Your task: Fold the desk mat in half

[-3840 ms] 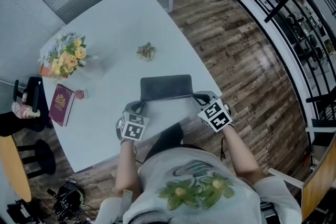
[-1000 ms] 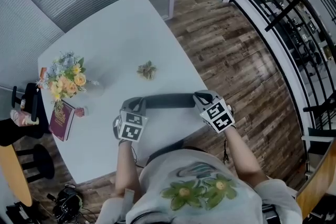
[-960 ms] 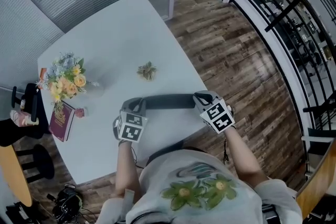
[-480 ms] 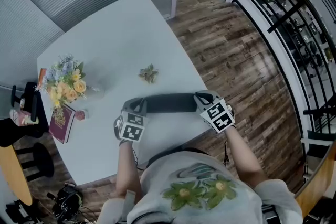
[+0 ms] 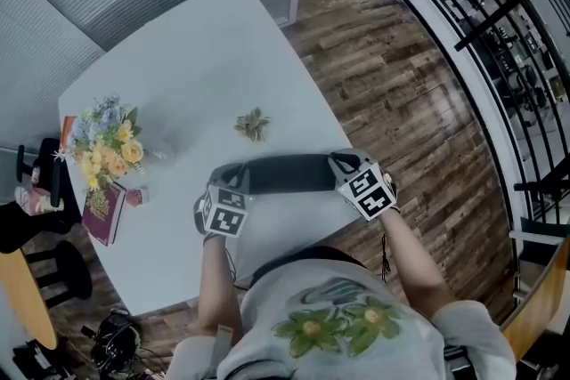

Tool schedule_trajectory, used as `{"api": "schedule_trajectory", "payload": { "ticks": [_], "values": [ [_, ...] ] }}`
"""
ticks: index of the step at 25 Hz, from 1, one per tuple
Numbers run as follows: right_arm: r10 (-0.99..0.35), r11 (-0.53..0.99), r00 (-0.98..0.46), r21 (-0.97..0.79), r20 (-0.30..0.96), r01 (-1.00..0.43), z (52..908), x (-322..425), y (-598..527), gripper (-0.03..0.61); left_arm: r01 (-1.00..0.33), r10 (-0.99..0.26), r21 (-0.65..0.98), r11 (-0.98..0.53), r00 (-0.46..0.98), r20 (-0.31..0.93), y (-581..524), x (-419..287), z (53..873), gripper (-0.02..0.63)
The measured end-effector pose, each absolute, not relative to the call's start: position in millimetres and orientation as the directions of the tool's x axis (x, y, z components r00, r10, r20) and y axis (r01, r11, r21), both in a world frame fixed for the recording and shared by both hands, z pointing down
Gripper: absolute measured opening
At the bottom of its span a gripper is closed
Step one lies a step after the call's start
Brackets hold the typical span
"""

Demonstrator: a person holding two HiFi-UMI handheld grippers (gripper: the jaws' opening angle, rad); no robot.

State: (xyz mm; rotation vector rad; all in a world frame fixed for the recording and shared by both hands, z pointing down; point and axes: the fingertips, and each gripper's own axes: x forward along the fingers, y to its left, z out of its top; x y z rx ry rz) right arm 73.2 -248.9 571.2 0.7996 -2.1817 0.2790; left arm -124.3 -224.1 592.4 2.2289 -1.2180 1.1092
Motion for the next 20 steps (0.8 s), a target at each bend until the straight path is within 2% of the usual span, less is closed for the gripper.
{"api": "schedule_trajectory", "payload": {
  "ticks": [20],
  "values": [
    [-0.402,0.798,-0.442,0.071,0.802,-0.598,624,72,-271,0.027,-0.821,-0.478,-0.023,-0.57,0.309,0.822,-239,-127,635,0.021]
  ]
}}
